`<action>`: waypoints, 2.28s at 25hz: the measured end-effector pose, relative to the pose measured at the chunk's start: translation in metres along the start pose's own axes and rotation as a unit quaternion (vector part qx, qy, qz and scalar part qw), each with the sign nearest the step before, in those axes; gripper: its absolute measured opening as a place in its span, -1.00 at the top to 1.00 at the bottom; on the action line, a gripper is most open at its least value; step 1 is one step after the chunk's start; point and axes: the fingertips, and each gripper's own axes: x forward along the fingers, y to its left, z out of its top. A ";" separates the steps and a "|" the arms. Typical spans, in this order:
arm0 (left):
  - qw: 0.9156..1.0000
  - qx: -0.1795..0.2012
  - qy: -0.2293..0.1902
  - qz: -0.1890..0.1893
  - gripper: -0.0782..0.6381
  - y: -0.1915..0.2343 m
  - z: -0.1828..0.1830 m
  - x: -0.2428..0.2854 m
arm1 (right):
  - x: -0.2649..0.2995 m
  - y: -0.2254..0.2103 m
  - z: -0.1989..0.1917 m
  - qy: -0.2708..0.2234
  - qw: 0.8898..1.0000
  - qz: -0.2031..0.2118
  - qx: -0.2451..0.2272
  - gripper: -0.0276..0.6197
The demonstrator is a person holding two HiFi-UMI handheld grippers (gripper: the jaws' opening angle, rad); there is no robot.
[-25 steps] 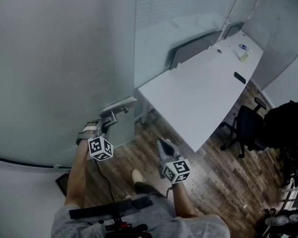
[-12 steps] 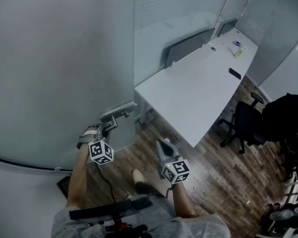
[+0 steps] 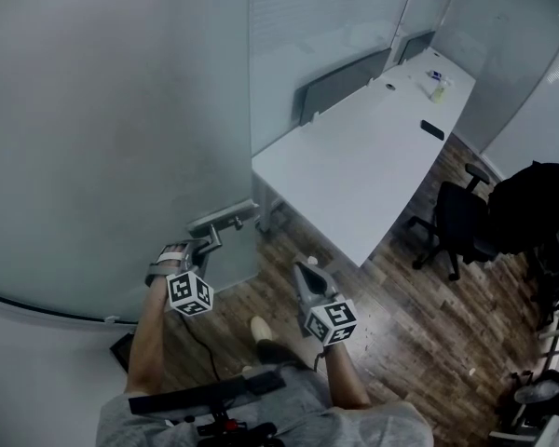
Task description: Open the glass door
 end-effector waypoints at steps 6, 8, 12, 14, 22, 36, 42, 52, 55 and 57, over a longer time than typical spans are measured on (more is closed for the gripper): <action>1.000 0.010 -0.008 -0.008 0.77 -0.015 0.008 -0.014 | -0.018 0.004 0.001 -0.005 1.000 -0.007 0.000 0.91; 1.000 0.013 -0.012 -0.011 0.78 -0.021 0.011 -0.018 | -0.025 0.005 0.001 -0.007 1.000 -0.010 -0.001 0.91; 0.999 0.019 -0.019 -0.018 0.77 -0.032 0.016 -0.026 | -0.038 0.009 -0.001 -0.011 1.000 -0.015 0.000 0.91; 0.999 0.022 -0.022 -0.020 0.77 -0.037 0.018 -0.030 | -0.044 0.013 -0.003 -0.012 1.000 -0.016 0.000 0.91; 0.999 0.030 -0.035 -0.028 0.77 -0.058 0.025 -0.045 | -0.072 0.022 -0.006 -0.022 0.999 -0.028 -0.005 0.91; 0.997 0.050 -0.047 -0.039 0.77 -0.090 0.039 -0.074 | -0.143 0.046 -0.013 -0.040 0.997 -0.064 -0.007 0.91; 0.996 0.060 -0.055 -0.044 0.77 -0.106 0.045 -0.089 | -0.167 0.054 -0.022 -0.040 0.996 -0.076 -0.007 0.91; 0.994 0.072 -0.061 -0.054 0.77 -0.130 0.050 -0.114 | -0.199 0.065 -0.020 -0.050 0.995 -0.086 -0.011 0.91; 0.993 0.076 -0.063 -0.063 0.77 -0.138 0.055 -0.121 | -0.211 0.063 -0.024 -0.047 0.995 -0.093 -0.008 0.91; 0.993 0.079 -0.062 -0.067 0.77 -0.142 0.057 -0.126 | -0.218 0.061 -0.025 -0.046 0.994 -0.097 -0.005 0.91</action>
